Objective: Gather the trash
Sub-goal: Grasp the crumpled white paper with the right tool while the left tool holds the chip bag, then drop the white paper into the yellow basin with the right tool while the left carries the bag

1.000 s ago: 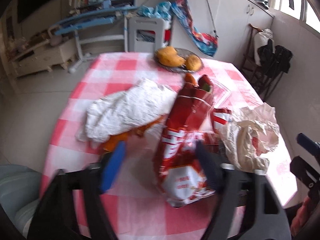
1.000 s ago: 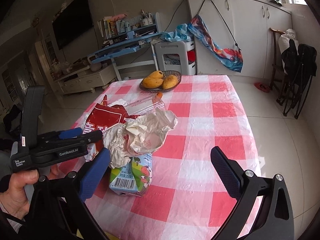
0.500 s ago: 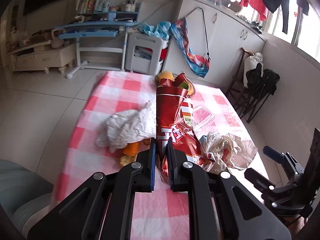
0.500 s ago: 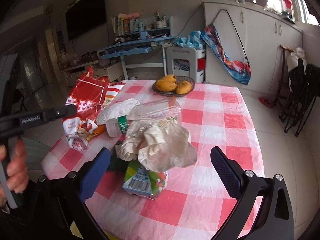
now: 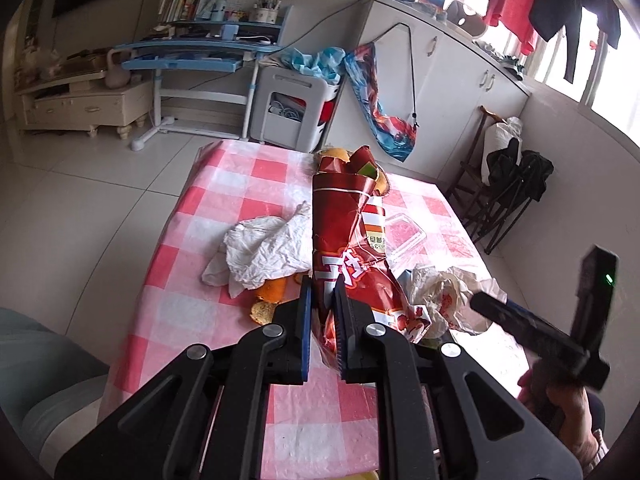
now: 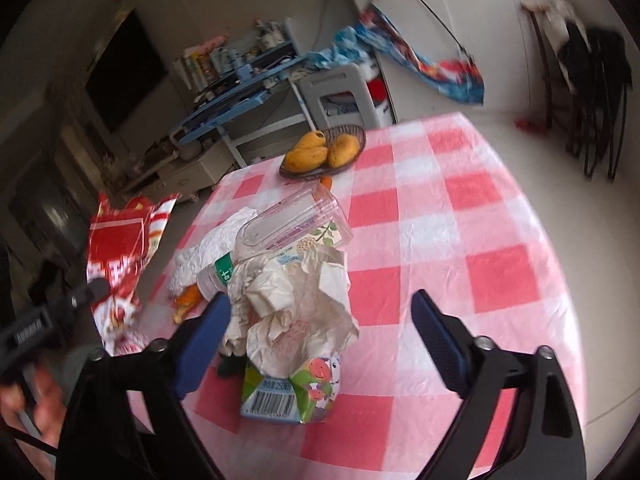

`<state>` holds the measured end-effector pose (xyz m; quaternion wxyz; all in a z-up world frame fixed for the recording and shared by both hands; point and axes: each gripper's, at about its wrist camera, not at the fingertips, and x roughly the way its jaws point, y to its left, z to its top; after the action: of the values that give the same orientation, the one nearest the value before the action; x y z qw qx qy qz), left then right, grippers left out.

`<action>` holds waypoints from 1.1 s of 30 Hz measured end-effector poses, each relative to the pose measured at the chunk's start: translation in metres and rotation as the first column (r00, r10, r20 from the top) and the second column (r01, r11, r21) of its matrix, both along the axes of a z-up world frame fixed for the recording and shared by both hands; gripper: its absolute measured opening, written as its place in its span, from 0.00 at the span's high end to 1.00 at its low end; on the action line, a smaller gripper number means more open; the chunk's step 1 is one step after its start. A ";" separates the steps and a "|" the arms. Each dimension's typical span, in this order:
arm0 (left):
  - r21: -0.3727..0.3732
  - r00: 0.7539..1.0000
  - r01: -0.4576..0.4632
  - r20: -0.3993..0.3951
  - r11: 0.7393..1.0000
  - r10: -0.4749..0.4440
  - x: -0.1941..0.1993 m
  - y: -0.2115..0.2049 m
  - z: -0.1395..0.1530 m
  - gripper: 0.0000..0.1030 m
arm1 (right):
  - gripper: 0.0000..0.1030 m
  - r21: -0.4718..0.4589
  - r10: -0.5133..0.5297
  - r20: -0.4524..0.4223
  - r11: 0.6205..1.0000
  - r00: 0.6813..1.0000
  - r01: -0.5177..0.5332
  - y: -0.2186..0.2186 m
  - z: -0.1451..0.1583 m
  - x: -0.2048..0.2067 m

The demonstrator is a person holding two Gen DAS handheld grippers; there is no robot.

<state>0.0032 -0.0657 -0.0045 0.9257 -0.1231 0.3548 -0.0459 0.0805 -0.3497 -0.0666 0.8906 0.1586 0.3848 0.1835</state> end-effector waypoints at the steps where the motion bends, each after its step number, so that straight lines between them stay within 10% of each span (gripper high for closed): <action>1: 0.006 1.000 0.003 0.001 1.000 -0.003 0.000 -0.001 0.000 0.90 | 0.34 0.053 0.000 -0.032 0.999 0.999 0.002 -0.002 -0.005 0.004; 4: 0.025 1.000 0.008 0.004 1.000 -0.008 0.001 -0.004 0.000 0.90 | 0.77 0.193 0.046 -0.105 0.981 0.993 -0.025 -0.004 -0.016 0.011; 7: 0.031 1.000 0.008 0.011 0.999 -0.008 0.001 -0.004 0.002 0.90 | 0.92 0.198 0.069 -0.075 0.979 0.995 -0.053 0.000 -0.009 0.008; 18: 0.051 0.998 -0.027 0.055 0.998 0.024 -0.019 0.004 0.016 0.90 | 0.97 0.223 0.289 0.081 0.928 0.954 -0.300 0.012 0.028 -0.026; 29: 0.105 0.998 -0.058 0.043 0.993 0.053 -0.067 0.014 0.017 0.90 | 0.96 0.023 0.716 -0.083 0.697 0.694 -0.717 0.100 -0.004 -0.113; 33: 0.122 0.998 -0.049 0.030 0.991 0.046 -0.080 0.011 0.015 0.90 | 0.89 -0.041 0.729 -0.182 0.665 0.660 -0.746 0.112 -0.025 -0.130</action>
<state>-0.0769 -0.0543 0.0110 0.9371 -0.0738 0.3411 -0.0037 -0.0498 -0.2373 -0.0918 0.7152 -0.0483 0.4915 0.4945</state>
